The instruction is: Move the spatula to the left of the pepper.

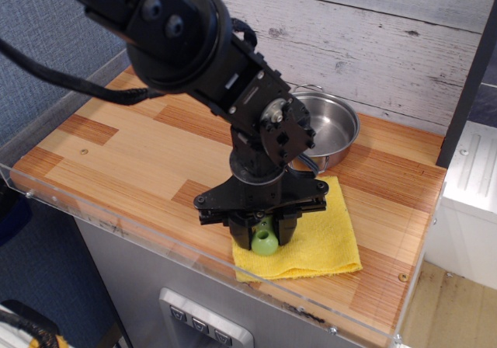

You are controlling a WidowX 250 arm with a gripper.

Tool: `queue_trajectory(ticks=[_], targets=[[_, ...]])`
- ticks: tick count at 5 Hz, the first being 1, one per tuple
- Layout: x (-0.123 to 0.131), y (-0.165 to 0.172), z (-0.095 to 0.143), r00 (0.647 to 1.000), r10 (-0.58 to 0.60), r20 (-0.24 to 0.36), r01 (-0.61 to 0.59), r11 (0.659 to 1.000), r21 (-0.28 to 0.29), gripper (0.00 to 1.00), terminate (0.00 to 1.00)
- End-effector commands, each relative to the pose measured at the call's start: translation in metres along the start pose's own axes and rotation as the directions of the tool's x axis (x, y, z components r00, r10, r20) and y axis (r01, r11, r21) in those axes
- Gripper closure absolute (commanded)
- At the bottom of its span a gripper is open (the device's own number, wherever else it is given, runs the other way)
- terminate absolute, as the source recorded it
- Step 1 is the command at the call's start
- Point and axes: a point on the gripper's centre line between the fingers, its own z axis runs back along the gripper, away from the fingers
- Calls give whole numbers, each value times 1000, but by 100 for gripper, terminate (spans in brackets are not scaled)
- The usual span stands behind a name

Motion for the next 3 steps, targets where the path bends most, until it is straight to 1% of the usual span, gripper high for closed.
queue_trajectory(ticks=[1,2,3], targets=[[8,3,12,999,4,34,-3,1000,-24,100,0],[20,-10,34,999,2,53,1,997,-75,100,0],[35,-19,70,993,19,118,-3,991,-133,100,0]])
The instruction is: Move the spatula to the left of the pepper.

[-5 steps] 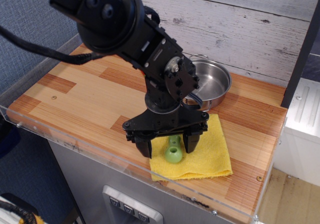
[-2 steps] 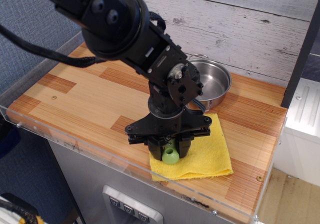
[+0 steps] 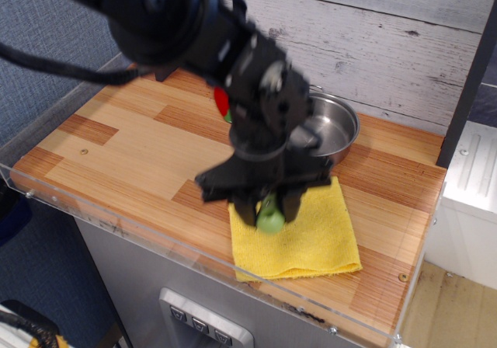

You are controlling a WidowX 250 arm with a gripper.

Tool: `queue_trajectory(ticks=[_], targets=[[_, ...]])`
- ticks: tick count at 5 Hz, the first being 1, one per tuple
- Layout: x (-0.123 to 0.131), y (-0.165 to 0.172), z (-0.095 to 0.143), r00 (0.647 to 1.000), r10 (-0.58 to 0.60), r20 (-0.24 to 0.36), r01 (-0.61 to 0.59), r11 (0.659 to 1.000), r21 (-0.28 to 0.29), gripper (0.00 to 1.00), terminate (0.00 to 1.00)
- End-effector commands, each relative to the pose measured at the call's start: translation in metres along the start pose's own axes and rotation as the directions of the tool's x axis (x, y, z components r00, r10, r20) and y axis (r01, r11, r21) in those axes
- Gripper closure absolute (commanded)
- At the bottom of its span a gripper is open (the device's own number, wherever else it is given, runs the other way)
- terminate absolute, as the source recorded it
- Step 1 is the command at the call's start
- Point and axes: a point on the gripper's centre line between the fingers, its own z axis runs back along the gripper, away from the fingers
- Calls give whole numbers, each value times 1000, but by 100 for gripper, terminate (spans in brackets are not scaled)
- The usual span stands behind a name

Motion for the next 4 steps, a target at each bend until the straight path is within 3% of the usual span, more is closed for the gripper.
queue_trajectory(ticks=[1,3,4], targets=[[39,-7,76,989,45,142,-29,993,-114,100,0],[88,31,106,966,181,188,-156,978,-138,100,0],[113,52,102,951,242,193,-219,967,-133,100,0]])
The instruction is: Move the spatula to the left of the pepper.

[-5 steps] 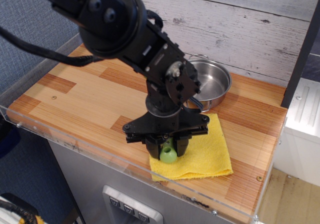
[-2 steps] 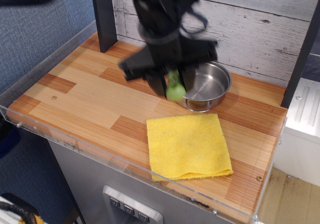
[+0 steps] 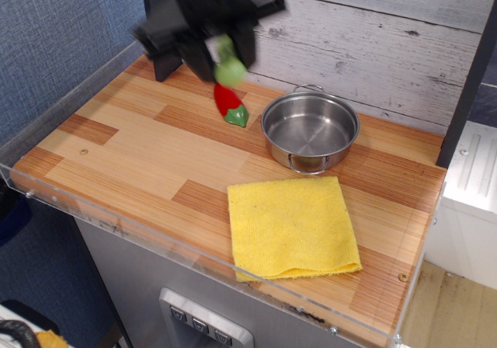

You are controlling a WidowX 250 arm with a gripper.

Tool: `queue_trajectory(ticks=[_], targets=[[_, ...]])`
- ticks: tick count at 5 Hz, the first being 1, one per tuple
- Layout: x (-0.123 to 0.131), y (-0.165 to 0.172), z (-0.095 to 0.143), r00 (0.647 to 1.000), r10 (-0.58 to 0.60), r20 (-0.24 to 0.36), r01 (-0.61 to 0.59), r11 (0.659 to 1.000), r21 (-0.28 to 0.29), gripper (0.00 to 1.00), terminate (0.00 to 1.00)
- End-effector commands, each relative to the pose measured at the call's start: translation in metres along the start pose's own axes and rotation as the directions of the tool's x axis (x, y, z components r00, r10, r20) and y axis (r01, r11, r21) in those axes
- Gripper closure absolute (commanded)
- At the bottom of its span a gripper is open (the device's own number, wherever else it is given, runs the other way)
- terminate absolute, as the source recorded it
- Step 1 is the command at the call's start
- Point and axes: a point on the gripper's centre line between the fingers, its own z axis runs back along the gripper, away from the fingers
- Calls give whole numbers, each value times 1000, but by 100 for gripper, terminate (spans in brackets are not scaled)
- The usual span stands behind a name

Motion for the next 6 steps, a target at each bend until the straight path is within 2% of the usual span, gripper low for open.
queue_trajectory(ticks=[1,2,3,6], targets=[[49,30,-7,996,81,33,-82,996,36,100,0],[68,45,-28,990,135,31,-137,988,68,100,0],[71,42,-52,987,161,22,-162,982,97,100,0],[81,56,-93,978,209,16,-209,959,191,100,0]])
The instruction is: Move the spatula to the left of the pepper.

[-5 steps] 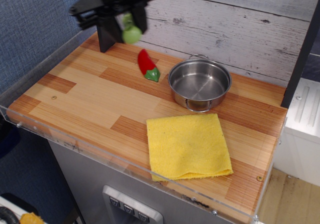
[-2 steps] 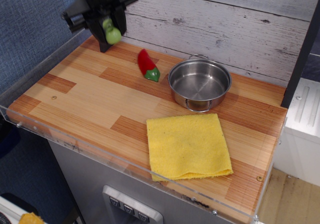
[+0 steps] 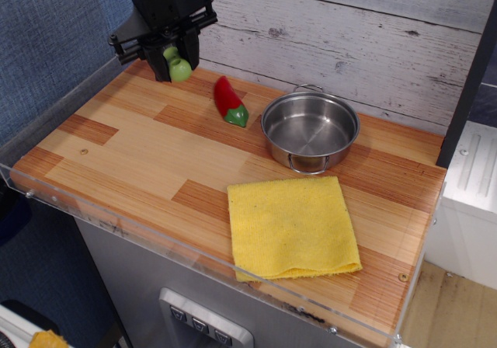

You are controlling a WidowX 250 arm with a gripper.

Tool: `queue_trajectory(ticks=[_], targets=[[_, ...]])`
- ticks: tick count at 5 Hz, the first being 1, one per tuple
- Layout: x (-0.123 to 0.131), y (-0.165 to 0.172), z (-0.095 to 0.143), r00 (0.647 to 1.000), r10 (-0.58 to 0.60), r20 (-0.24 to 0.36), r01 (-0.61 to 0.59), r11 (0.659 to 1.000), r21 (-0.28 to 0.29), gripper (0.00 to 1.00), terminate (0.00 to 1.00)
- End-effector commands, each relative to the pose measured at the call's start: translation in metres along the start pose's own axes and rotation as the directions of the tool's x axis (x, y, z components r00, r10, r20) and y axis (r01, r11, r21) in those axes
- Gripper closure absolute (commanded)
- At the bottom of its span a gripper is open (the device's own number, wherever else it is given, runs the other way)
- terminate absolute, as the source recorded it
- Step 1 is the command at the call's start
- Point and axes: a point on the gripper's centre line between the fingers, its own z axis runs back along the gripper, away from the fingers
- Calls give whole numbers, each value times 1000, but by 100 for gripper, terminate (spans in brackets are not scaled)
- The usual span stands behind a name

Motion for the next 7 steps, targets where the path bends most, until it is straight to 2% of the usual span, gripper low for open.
queue_trajectory(ticks=[1,4,7], targets=[[14,5,-5,999,25,35,-25,1000,19,100,0],[28,-9,-36,999,21,38,-23,999,47,100,0],[17,-13,-61,1000,2,-18,-1,998,58,100,0]])
